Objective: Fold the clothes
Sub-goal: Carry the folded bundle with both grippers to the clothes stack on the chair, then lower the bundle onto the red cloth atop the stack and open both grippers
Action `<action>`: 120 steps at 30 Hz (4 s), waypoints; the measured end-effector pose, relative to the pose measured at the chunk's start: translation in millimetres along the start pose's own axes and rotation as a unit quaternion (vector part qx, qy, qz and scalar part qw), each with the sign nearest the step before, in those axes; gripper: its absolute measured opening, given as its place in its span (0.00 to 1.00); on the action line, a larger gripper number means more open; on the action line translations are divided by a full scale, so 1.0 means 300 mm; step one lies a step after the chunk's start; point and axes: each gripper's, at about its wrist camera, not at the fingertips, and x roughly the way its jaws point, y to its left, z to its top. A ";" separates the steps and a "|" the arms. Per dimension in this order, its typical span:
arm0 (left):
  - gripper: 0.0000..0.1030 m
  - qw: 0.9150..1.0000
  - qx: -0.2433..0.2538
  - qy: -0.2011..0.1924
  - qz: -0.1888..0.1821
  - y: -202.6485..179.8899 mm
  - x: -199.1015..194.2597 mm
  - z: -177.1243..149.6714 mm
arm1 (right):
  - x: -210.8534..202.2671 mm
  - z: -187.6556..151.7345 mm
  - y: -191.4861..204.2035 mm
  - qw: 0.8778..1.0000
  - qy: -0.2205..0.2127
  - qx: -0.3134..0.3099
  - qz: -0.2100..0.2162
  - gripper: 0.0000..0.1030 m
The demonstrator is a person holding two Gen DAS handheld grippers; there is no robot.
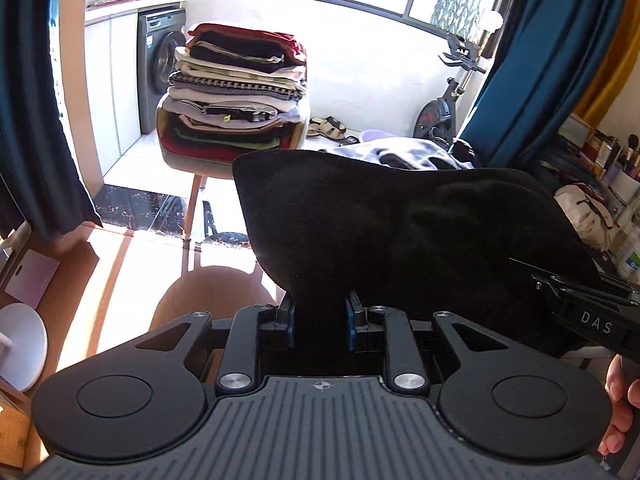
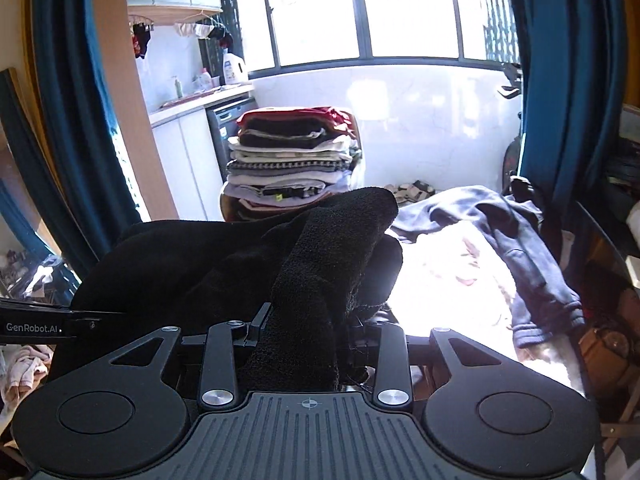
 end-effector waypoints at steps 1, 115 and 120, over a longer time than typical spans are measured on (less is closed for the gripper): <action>0.22 1.000 0.005 -0.002 0.005 0.064 0.002 0.046 | 0.061 0.034 0.074 1.000 0.004 -0.001 0.003 0.29; 0.72 0.992 0.105 0.075 -0.007 1.124 2.323 2.475 | 3.155 1.865 -0.231 0.966 0.102 0.132 -0.197 0.82; 0.96 0.995 0.059 0.085 0.000 1.195 2.401 2.437 | 3.187 1.798 -0.219 0.966 0.096 0.144 -0.194 0.90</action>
